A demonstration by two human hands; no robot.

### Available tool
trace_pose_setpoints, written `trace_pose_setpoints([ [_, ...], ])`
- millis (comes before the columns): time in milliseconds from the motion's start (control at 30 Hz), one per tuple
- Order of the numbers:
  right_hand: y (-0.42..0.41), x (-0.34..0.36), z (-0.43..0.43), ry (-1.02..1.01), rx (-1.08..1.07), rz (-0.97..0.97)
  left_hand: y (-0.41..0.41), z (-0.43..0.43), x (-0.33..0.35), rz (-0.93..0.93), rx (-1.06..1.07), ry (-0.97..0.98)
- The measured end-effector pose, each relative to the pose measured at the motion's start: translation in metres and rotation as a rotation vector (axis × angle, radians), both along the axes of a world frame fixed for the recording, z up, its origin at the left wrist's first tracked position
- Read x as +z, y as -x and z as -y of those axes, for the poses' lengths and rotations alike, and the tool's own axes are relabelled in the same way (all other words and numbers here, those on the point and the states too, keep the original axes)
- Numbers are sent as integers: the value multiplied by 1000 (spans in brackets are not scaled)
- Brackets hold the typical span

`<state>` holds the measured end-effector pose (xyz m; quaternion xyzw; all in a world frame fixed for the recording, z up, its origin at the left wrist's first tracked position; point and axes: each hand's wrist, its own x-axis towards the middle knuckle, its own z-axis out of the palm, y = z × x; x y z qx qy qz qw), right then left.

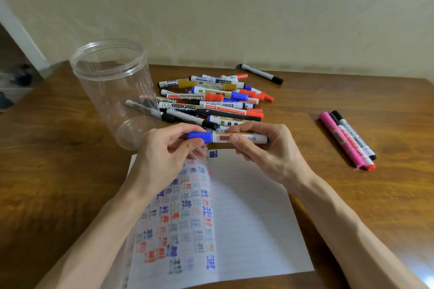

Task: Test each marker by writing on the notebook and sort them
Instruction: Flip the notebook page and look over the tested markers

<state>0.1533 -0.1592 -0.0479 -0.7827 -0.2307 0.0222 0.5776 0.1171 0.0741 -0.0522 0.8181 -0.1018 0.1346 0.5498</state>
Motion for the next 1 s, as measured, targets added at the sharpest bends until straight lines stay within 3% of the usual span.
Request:
trace_pose_setpoints([
  [233, 3, -6, -6, -56, -24, 26, 1, 4, 0, -5, 24, 63],
  [567, -1, -9, -17, -215, -20, -77, -3, 1, 13, 3, -29, 117],
  [700, -3, -5, -17, -222, -30, -44, 0, 5, 22, 8, -29, 241],
  [1000, -8, -10, -17, -132, -82, 34, 2, 6, 41, 79, 46, 324],
])
